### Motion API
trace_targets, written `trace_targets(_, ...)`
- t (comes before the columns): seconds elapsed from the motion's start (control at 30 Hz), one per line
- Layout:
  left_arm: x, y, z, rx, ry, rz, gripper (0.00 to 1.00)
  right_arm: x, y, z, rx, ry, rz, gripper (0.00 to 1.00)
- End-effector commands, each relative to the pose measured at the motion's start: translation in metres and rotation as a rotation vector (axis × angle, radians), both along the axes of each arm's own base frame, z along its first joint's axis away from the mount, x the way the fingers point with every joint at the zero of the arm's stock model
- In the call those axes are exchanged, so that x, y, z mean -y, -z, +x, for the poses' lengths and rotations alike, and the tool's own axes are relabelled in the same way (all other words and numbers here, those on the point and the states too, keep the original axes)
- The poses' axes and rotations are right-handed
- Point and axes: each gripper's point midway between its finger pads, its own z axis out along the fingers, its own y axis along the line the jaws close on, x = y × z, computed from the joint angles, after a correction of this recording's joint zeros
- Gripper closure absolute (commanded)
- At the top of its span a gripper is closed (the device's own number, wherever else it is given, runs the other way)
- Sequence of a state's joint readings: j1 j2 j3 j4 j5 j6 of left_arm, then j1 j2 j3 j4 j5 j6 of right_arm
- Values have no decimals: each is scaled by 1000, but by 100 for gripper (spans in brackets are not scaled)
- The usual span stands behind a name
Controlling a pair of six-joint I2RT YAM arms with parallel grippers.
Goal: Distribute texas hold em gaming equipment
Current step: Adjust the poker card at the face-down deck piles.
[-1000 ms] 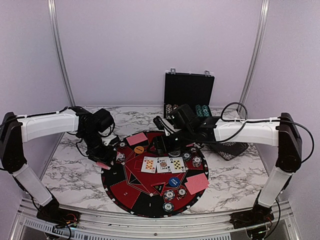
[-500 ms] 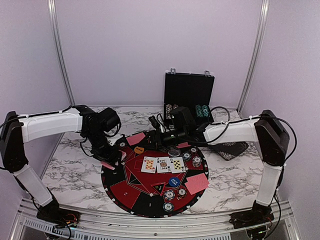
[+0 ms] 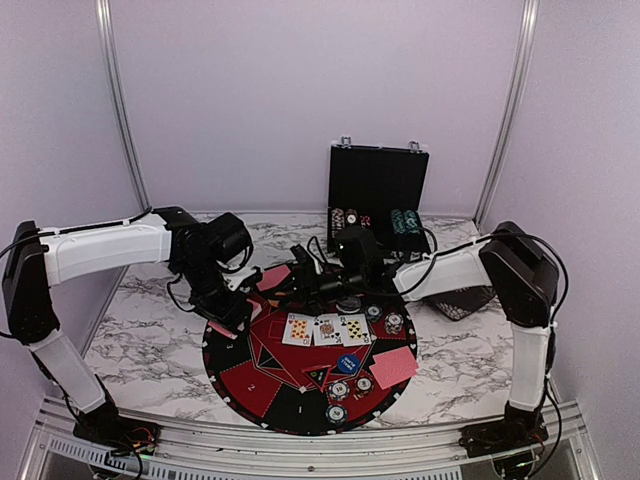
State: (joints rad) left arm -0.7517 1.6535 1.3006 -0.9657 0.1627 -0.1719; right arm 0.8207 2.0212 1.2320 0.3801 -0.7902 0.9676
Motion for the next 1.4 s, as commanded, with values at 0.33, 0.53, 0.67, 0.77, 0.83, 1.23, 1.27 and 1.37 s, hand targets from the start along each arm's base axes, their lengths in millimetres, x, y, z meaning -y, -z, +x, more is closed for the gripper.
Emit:
trace_targets(0.33, 8, -8, -2, 8, 41, 3, 52, -24, -10, -2, -44, -24, 85, 42)
trace_targets(0.53, 9, -9, -3, 7, 48, 1, 52, -27, -14, -3, -44, -26, 98, 41)
trace_targets(0.67, 10, -9, -3, 8, 52, 0, 52, -34, -16, -7, -40, -47, 102, 41)
trace_targets(0.77, 11, -11, -3, 11, 53, -4, 52, -40, -15, -11, -42, -61, 101, 41)
trace_targets(0.83, 11, -11, -3, 12, 52, -6, 52, -44, -15, -14, -41, -70, 102, 41)
trace_targets(1.23, 13, -15, -2, 19, 57, -16, 52, -57, -4, -19, -50, -89, 83, 43)
trace_targets(1.27, 13, -15, -2, 19, 57, -16, 52, -57, -2, -17, -47, -84, 75, 44)
trace_targets(1.37, 13, -17, -2, 24, 57, -19, 52, -56, 4, -15, -35, -69, 47, 46)
